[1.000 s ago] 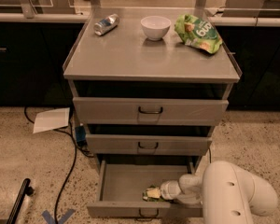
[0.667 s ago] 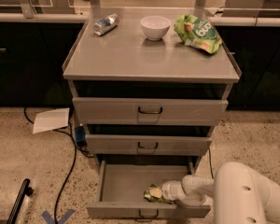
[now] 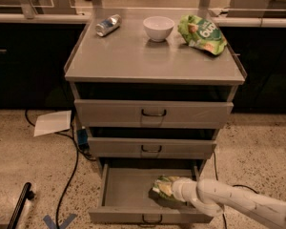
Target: Pick green jalapeno chip bag from bottom drawer and place on counter
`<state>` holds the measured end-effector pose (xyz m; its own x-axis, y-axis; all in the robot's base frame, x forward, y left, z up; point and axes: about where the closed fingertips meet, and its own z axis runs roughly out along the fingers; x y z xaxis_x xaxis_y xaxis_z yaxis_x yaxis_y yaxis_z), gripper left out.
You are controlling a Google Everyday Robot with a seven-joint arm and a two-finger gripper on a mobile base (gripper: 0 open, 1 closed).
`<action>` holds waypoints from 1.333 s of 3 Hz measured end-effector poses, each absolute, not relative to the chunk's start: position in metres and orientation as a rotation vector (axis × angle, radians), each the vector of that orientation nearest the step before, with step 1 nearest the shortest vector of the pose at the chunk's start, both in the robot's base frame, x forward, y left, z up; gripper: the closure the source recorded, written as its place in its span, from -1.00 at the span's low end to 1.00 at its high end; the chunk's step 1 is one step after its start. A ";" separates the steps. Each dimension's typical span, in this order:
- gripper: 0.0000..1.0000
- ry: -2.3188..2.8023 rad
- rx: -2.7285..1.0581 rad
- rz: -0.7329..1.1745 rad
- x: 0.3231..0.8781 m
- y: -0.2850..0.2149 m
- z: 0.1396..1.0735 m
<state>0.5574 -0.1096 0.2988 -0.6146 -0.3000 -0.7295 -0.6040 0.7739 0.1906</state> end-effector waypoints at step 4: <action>1.00 2.040 -0.783 0.364 0.483 -0.082 0.454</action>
Offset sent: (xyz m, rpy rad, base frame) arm -0.1232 0.0379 0.2227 -0.1467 -0.3692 0.0531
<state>0.4832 -0.0820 0.4536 -0.4010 -0.3895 -0.8291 -0.6525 0.7567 -0.0399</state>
